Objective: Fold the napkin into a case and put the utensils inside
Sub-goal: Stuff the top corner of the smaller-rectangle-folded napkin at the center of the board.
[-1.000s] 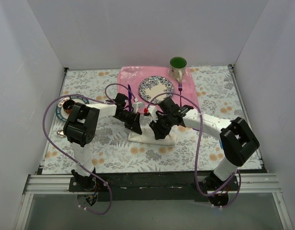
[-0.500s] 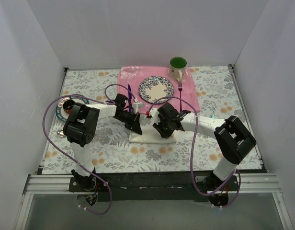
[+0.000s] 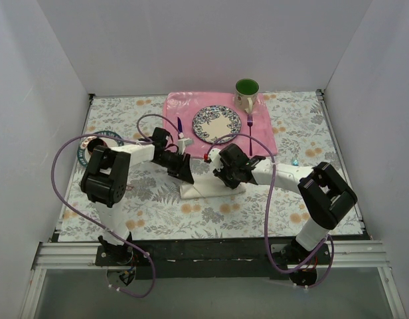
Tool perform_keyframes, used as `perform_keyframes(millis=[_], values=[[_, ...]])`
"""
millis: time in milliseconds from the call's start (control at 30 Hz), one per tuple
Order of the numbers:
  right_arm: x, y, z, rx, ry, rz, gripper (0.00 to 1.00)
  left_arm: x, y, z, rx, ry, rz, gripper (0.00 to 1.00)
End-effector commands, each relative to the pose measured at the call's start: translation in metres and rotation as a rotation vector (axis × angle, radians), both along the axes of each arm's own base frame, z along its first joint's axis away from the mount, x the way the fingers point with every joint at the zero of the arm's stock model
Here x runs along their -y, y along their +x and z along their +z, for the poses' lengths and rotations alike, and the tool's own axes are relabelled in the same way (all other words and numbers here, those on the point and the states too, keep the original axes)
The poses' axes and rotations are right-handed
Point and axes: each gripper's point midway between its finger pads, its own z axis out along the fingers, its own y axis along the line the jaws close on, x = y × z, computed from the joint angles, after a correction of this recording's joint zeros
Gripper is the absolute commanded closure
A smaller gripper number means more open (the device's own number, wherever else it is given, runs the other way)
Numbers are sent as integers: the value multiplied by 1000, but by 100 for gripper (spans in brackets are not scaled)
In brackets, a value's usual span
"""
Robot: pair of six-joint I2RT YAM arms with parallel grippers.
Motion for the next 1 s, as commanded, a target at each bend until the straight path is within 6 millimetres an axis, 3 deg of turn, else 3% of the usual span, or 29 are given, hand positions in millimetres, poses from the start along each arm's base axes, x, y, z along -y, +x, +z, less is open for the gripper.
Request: perform_keyframes(millis=[0,33,133,167,300,367,400,433,567,700,767,833,967], values=[[34,-7,-30,-28,-143,-32,75,-24,35,56,178,-45,99,62],[33,-8,-30,-30,-140,-30,75,-25,36,77,232,-71,104,61],[33,-9,-31,-37,-139,-34,76,-26,28,99,271,-118,100,58],[34,-10,-31,-39,-138,-36,76,-21,16,116,268,-192,64,59],[34,-10,-33,-44,-137,-37,76,9,-32,123,47,-301,-17,62],[33,-11,-34,-50,-138,-39,76,23,-53,109,-71,-297,-29,70],[33,-11,-34,-53,-135,-42,76,29,-50,107,-76,-334,-33,73],[32,-11,-33,-52,-133,-39,76,29,-58,96,-197,-324,24,76],[30,-12,-34,-60,-125,-39,76,39,-50,77,-246,-333,53,86],[32,-14,-35,-65,-125,-39,76,39,-38,50,-254,-255,116,90],[31,-16,-35,-68,-117,-31,76,33,-34,20,-313,-177,177,92],[28,-17,-34,-71,-102,-21,76,26,-35,-13,-391,-94,239,96],[19,-15,-18,-53,-62,17,76,20,-48,-41,-521,-58,269,98]])
